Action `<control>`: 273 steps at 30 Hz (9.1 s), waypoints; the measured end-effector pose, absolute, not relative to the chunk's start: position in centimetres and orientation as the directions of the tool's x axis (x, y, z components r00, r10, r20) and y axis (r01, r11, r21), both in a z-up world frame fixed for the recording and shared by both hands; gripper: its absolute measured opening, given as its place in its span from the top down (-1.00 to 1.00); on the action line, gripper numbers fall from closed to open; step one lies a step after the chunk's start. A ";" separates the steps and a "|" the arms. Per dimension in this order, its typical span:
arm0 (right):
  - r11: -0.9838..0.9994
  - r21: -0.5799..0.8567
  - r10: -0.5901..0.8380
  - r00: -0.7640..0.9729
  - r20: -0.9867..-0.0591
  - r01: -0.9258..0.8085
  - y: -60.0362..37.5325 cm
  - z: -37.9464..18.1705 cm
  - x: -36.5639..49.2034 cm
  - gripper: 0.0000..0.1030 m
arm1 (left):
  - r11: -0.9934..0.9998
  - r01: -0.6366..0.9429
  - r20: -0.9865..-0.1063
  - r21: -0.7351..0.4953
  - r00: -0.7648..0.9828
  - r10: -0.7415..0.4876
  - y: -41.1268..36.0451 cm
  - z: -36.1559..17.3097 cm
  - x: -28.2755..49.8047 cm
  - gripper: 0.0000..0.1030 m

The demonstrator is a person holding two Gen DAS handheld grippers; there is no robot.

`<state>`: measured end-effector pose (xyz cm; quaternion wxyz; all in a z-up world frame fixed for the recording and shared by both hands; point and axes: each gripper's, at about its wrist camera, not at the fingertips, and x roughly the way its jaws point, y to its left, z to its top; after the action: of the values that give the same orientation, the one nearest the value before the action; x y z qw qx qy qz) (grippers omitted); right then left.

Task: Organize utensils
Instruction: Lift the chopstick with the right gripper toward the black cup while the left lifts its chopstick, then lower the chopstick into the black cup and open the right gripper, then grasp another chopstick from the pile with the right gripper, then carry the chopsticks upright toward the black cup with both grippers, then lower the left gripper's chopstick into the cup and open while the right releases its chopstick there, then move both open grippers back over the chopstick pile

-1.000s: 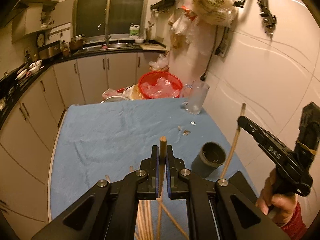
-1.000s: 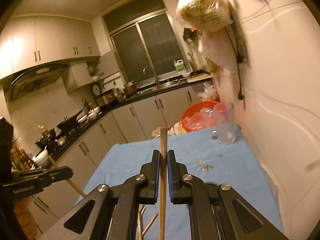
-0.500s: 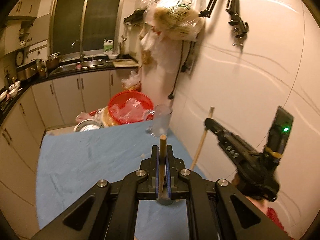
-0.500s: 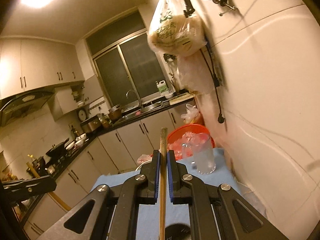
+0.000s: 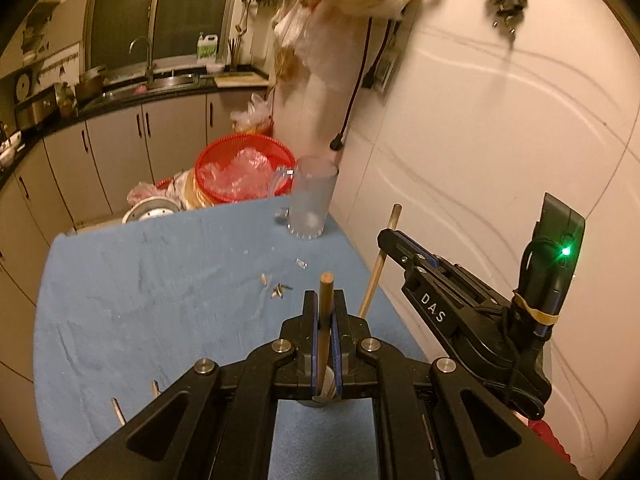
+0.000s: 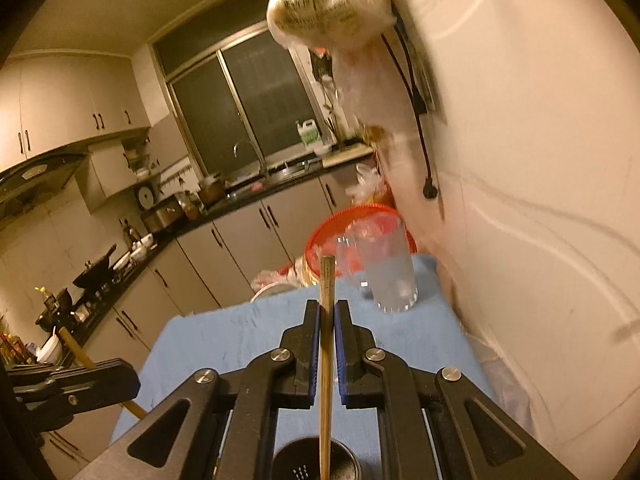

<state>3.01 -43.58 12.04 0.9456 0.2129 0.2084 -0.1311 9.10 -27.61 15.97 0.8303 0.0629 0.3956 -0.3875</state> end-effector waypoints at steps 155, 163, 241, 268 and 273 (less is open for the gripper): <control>0.923 0.380 0.095 0.924 -0.371 0.058 -31.3 11.8 -8.0 0.85 | 0.848 0.505 -0.575 -0.159 0.651 -0.496 -7.4 16.9 1.9 0.86; 0.915 0.391 0.032 0.946 -0.322 0.102 -34.8 13.8 -9.3 0.85 | 0.808 0.567 -0.567 -0.158 0.618 -0.545 -11.9 18.7 1.8 0.86; 0.901 0.414 0.007 0.951 -0.309 0.128 -39.2 14.6 -8.2 0.75 | 0.819 0.533 -0.591 -0.213 0.597 -0.542 -14.4 16.2 5.1 0.43; 0.936 0.349 0.209 0.747 -0.632 0.034 -27.4 3.3 -4.2 0.75 | 0.895 0.425 -0.906 -0.136 0.311 -0.286 -11.0 -4.9 13.2 0.39; 0.941 0.335 0.206 0.713 -0.670 0.043 -26.9 2.1 -3.1 0.75 | 0.934 0.341 -0.909 -0.110 0.346 -0.233 -7.1 -4.7 12.7 0.39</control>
<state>-3.06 -26.89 2.06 0.9106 0.1656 0.3761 0.0446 12.70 -7.15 -4.74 0.8188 0.0496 0.5445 -0.1752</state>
